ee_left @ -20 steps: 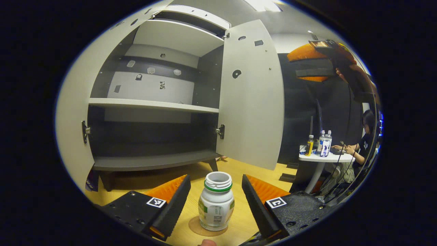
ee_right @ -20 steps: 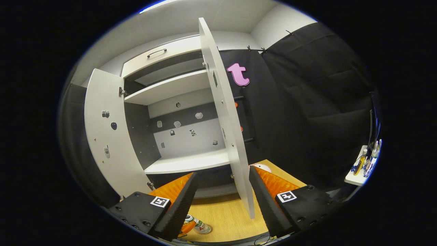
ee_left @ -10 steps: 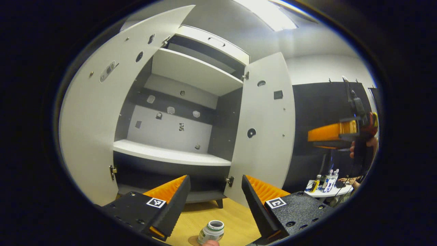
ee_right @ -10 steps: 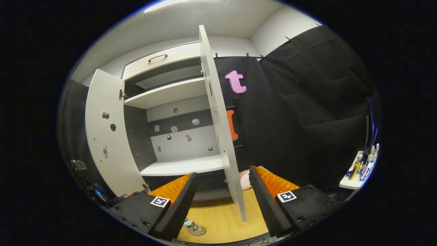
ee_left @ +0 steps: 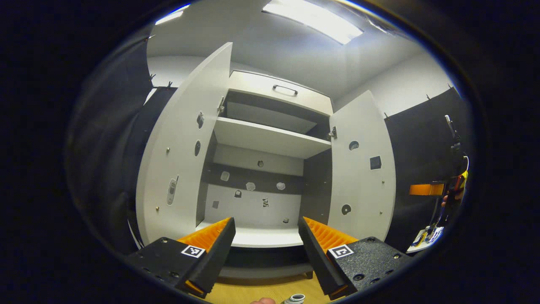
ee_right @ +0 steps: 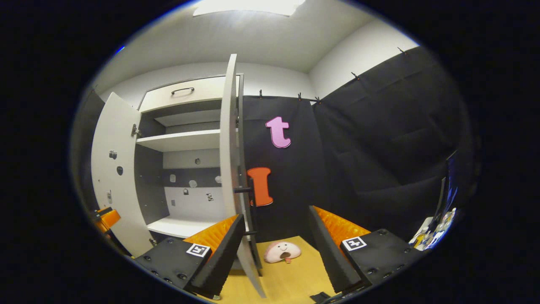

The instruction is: Grasp the bottle in the cabinet with the left hand and place it on the coaster, then close the right door with the right hand and the left door with the left hand.

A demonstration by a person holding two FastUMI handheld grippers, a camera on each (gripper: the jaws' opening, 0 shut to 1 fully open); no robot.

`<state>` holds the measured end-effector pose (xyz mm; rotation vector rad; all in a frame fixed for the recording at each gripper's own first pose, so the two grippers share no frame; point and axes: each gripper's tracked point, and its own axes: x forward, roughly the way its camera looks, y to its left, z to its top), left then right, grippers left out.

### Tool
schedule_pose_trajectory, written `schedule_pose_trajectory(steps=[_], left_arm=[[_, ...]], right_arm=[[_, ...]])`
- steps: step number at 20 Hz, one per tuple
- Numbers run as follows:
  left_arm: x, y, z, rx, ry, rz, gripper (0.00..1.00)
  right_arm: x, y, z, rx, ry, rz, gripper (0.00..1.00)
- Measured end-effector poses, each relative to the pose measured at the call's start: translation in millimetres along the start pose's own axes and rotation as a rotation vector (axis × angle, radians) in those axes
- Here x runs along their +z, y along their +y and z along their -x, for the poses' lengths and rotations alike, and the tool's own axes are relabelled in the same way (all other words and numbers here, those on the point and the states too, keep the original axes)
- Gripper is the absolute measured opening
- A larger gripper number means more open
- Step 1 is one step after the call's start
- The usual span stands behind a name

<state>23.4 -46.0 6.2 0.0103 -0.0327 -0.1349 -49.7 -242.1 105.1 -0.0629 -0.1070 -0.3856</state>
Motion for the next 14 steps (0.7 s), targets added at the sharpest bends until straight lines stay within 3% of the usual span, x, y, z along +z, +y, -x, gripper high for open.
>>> schedule_pose_trajectory(steps=[4, 8, 11, 12, 13, 14], left_arm=[[-14, 22, 2, 0.039, 0.080, 0.125, 0.91], [-12, 46, 6, 0.097, 0.088, 0.063, 0.92], [-11, 44, 9, 0.084, 0.076, 0.066, 0.92], [-12, 45, 10, 0.087, 0.080, 0.062, 0.91], [-14, 46, 11, 0.090, 0.085, 0.060, 0.92], [-16, 46, 11, 0.090, 0.090, 0.061, 0.91]], right_arm=[[14, -19, -41, -0.011, 0.007, -0.031, 0.98], [12, -9, -73, 0.039, 0.034, -0.011, 0.98], [9, 10, -82, 0.076, 0.033, -0.035, 0.98], [9, 8, -84, 0.061, 0.027, -0.025, 0.89], [11, 7, -84, 0.051, 0.016, -0.015, 0.86], [10, 7, -84, 0.045, 0.014, -0.010, 0.95]])
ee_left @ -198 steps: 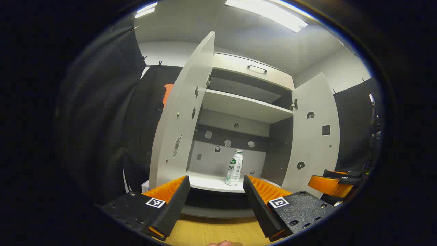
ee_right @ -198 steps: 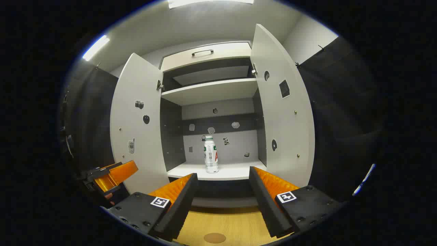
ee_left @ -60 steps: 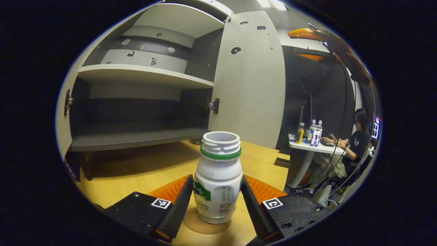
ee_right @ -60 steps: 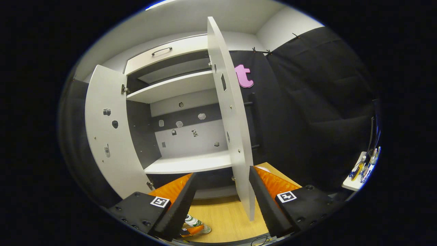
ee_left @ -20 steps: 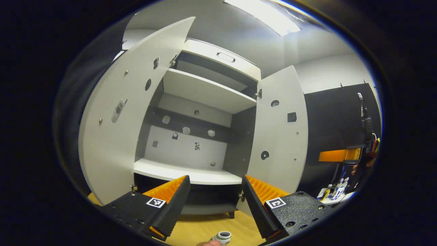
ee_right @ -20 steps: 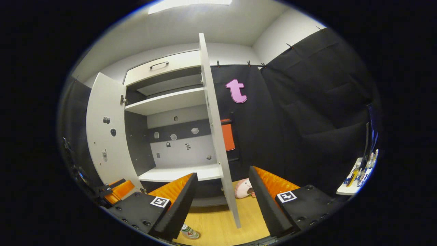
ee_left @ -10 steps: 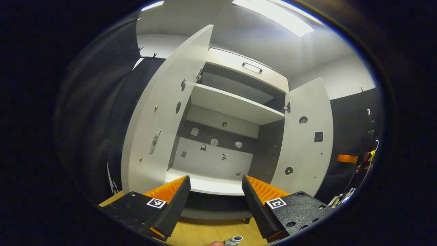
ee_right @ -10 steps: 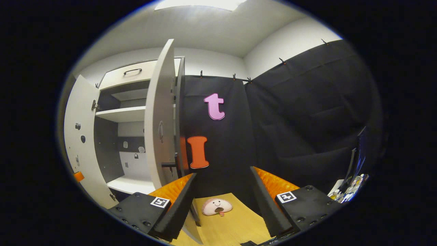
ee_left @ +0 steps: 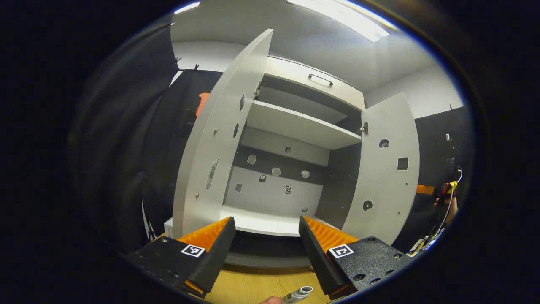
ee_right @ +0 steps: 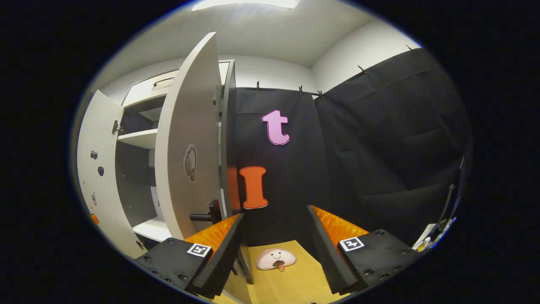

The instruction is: Grasp the bottle in the cabinet with the left hand and place it on the coaster, then close the right door with the right hand and the left door with the left hand.

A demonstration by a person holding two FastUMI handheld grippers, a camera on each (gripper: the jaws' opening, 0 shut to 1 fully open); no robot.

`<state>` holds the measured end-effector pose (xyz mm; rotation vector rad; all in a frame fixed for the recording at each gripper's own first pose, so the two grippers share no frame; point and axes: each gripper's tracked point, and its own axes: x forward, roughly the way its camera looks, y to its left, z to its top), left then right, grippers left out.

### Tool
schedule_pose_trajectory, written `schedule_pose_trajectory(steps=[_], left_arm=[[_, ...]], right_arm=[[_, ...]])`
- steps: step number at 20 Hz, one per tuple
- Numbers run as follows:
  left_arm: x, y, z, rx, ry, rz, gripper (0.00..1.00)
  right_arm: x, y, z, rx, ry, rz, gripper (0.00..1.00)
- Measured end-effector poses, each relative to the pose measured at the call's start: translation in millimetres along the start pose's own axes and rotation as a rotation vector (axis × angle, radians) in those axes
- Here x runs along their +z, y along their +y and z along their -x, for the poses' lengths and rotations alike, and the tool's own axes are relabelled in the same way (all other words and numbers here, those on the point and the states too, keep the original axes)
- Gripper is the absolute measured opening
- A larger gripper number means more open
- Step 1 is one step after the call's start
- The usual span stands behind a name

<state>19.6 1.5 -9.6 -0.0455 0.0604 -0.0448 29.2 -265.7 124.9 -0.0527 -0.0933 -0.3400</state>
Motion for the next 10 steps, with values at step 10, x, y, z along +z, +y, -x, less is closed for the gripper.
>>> schedule_pose_trajectory(steps=[10], left_arm=[[16, -6, -3, -0.024, -0.072, -0.021, 0.91]], right_arm=[[-4, 58, 14, 0.084, -0.006, 0.020, 0.95]])
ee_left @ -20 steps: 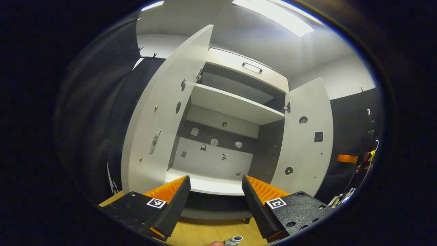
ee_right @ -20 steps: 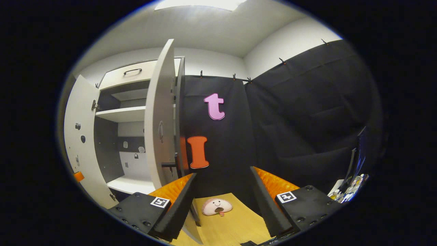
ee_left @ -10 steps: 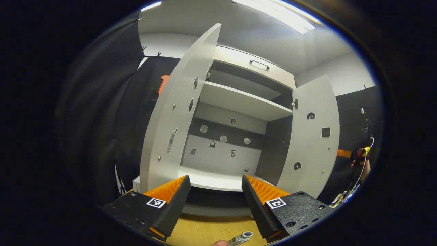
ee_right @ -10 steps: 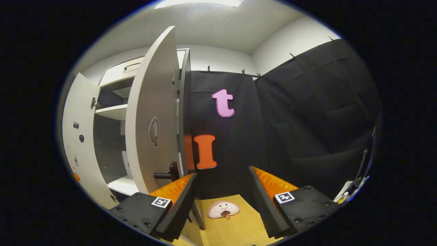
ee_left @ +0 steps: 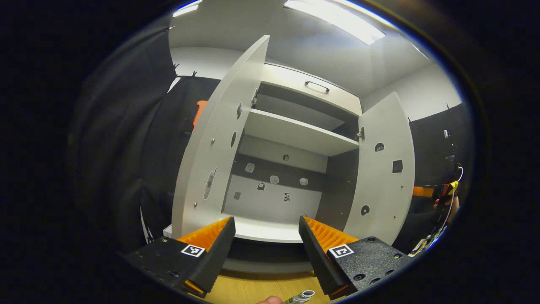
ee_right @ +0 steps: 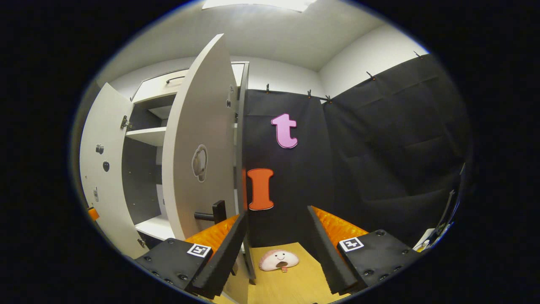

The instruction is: Grasp the bottle in the cabinet with the left hand and place it on the coaster, then close the right door with the right hand and the left door with the left hand.

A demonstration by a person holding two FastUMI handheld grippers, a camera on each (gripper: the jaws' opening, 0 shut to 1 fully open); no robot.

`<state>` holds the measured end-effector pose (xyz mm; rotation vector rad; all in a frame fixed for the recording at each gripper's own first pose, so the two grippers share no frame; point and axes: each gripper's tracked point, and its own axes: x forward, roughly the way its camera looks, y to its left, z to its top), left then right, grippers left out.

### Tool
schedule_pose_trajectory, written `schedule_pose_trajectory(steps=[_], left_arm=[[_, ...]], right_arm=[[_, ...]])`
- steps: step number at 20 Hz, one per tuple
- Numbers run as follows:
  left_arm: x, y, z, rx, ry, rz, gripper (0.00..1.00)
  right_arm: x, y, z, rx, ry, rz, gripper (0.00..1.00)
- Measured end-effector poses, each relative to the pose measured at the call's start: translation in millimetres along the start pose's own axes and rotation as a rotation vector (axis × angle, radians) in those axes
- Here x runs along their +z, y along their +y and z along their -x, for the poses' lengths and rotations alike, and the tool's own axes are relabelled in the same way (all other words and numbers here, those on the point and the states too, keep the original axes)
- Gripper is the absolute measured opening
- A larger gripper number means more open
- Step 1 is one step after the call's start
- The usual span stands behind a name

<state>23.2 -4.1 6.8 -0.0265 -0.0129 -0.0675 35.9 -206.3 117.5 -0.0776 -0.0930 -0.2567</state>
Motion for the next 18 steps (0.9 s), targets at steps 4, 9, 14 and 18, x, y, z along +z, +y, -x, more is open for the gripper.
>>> schedule_pose_trajectory(steps=[4, 9, 14, 18], left_arm=[[0, 3, 2, 0.006, 0.010, -0.017, 0.91], [7, 15, 15, 0.052, 0.011, -0.030, 0.91], [35, 30, 31, 0.123, -0.026, -0.059, 0.91], [74, 64, 54, 0.256, -0.079, -0.079, 0.91]], right_arm=[[1, 44, -1, 0.085, 0.008, -0.005, 0.95], [-4, 100, -14, 0.192, 0.007, -0.041, 0.86], [-18, 160, -22, 0.355, 0.042, -0.103, 0.97], [-10, 154, -17, 0.336, 0.005, -0.103, 0.97]])
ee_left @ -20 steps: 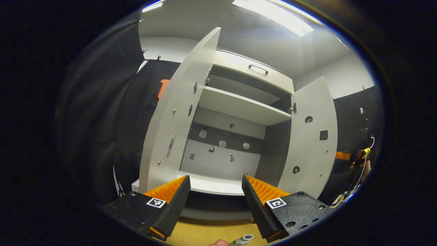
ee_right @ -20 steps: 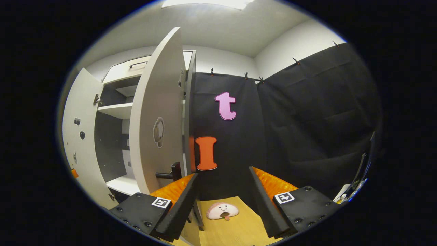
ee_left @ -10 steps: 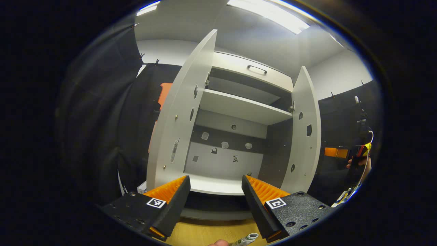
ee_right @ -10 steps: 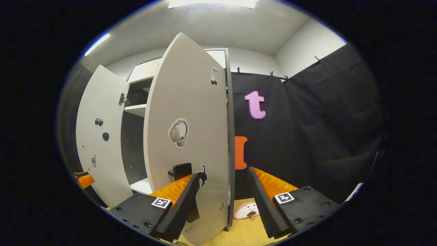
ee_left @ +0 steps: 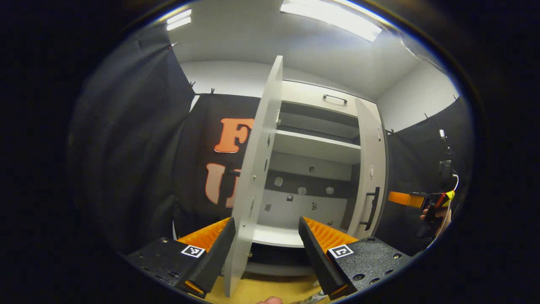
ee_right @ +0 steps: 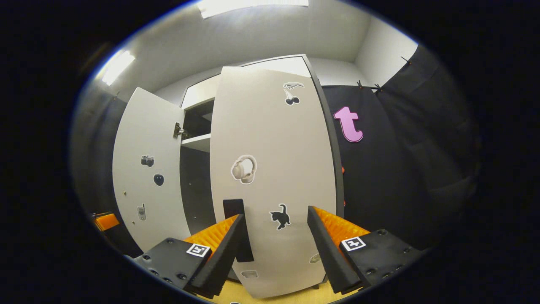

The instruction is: Grasp the bottle in the cabinet with the left hand and place it on the coaster, then close the right door with the right hand and the left door with the left hand.

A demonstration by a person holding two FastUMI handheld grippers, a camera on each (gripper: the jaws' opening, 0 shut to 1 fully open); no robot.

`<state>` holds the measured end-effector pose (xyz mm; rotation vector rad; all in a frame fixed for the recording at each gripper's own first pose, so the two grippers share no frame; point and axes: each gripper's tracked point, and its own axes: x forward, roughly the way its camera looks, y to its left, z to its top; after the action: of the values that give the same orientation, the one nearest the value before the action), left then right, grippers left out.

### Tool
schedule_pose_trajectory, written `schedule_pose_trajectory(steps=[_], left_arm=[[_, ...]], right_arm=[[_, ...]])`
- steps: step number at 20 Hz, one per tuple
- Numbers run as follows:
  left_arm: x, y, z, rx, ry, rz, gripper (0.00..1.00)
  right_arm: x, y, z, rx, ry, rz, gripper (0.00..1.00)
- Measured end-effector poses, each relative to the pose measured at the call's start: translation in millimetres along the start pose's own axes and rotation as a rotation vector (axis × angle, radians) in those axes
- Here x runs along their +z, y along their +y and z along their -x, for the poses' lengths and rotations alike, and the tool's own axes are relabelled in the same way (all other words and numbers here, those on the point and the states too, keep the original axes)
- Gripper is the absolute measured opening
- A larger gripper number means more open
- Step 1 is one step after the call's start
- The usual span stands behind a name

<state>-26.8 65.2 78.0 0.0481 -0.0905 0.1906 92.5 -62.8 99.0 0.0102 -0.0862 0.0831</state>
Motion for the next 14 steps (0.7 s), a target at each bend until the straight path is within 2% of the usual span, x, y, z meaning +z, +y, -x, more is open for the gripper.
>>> schedule_pose_trajectory(steps=[4, 7, 9, 12, 14], left_arm=[[50, 62, 14, 0.198, -0.119, 0.001, 0.91], [63, 103, 9, 0.307, -0.150, -0.129, 0.91], [55, 109, -9, 0.302, -0.133, -0.157, 0.90], [28, 113, -44, 0.265, -0.061, -0.125, 0.91], [18, 112, -59, 0.254, -0.054, -0.125, 0.91]], right_arm=[[1, -9, 10, -0.029, -0.007, 0.017, 0.97], [-2, -13, 20, -0.039, 0.003, 0.016, 0.97], [-3, -17, 26, -0.050, 0.009, 0.016, 0.97], [-8, -25, 40, -0.076, 0.018, 0.023, 0.98], [-13, -31, 47, -0.096, 0.038, 0.027, 0.98]])
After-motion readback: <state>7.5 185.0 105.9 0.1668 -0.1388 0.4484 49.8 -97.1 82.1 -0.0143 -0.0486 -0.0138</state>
